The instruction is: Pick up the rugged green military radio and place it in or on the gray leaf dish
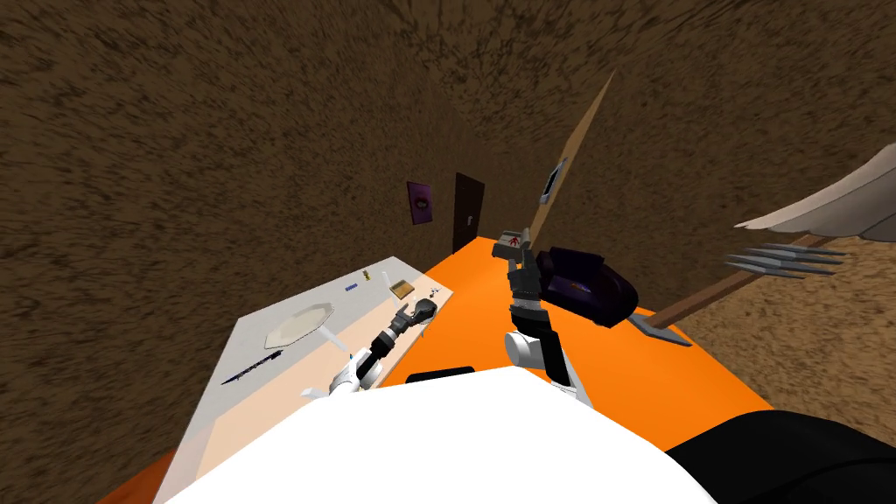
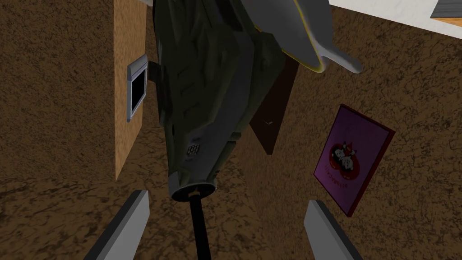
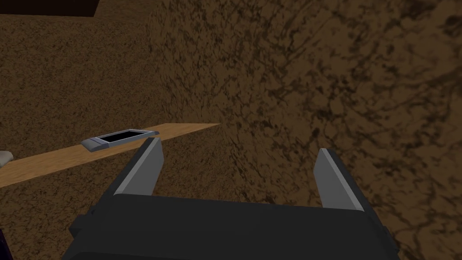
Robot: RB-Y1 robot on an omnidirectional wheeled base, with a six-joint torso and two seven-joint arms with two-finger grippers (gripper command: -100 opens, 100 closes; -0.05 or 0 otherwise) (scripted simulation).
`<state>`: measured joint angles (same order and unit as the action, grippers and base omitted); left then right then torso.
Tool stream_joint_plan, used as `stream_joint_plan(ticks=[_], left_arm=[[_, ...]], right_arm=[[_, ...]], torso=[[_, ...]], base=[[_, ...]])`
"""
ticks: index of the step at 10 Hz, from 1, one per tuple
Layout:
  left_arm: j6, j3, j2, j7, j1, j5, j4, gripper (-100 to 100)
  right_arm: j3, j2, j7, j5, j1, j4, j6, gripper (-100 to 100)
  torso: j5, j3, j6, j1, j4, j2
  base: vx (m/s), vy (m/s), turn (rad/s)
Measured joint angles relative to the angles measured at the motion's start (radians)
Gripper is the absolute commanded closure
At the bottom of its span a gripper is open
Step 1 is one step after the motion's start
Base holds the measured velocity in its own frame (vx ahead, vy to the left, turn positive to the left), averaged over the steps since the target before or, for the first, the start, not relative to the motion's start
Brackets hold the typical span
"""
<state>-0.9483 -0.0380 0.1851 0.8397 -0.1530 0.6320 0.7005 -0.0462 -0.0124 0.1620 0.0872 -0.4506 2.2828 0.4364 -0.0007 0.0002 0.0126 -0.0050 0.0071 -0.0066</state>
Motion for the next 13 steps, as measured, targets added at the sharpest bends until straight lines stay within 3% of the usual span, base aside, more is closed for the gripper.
stream_joint_plan(ticks=[1,2,4,5,6,7,9,10,13], left_arm=[[0.023,-0.013,-0.01,-0.005,-0.012,0.007,0.011,-100],[0.062,-0.04,-0.045,-0.005,-0.023,0.022,0.039,-100],[0.089,-0.068,-0.068,-0.006,-0.076,0.034,0.012,-100],[0.119,-0.088,-0.082,-0.015,-0.078,0.046,0.046,-100],[0.139,-0.102,-0.113,-0.009,-0.133,0.053,0.013,-100],[0.167,-0.122,-0.124,-0.015,-0.13,0.064,0.046,-100],[0.214,-0.157,-0.163,-0.02,-0.169,0.082,0.057,-100],[0.219,-0.158,-0.164,-0.019,-0.169,0.083,0.058,0],[0.218,-0.158,-0.164,-0.019,-0.169,0.083,0.058,0]], right_arm=[[0.0,0.0,0.0,0.0,0.0,0.0,0.0,0],[0.0,0.0,0.0,0.0,0.0,0.0,0.0,0],[0.0,0.0,0.0,0.0,0.0,0.0,0.0,0],[0.0,0.0,0.0,0.0,0.0,0.0,0.0,0],[0.0,0.0,0.0,0.0,0.0,0.0,0.0,0],[0.0,0.0,0.0,0.0,0.0,0.0,0.0,0],[0.0,0.0,0.0,0.0,0.0,0.0,0.0,0],[0.0,0.0,0.0,0.0,0.0,0.0,0.0,0],[0.0,0.0,0.0,0.0,0.0,0.0,0.0,0]], torso=[[0.0,0.0,0.0,0.001,0.0,0.001],[0.001,0.001,0.0,0.003,0.0,0.002],[0.001,0.001,0.0,0.004,0.0,0.002],[0.001,0.001,0.001,0.003,0.0,0.001],[0.001,0.0,0.0,0.003,0.0,0.0],[0.001,0.001,0.001,0.002,0.0,0.001],[0.001,0.001,0.001,0.002,0.0,0.002],[0.0,0.001,0.001,-0.001,0.0,0.002],[-0.001,0.001,0.001,-0.004,0.0,0.001]], base=[[-0.041,0.112,0.304],[-0.027,0.084,0.112],[-0.026,0.116,0.203],[-0.01,0.115,0.259],[-0.013,0.079,0.131],[-0.034,0.097,0.303],[-0.013,0.06,0.057],[-0.001,0.007,0.0],[0.0,0.0,0.0]])
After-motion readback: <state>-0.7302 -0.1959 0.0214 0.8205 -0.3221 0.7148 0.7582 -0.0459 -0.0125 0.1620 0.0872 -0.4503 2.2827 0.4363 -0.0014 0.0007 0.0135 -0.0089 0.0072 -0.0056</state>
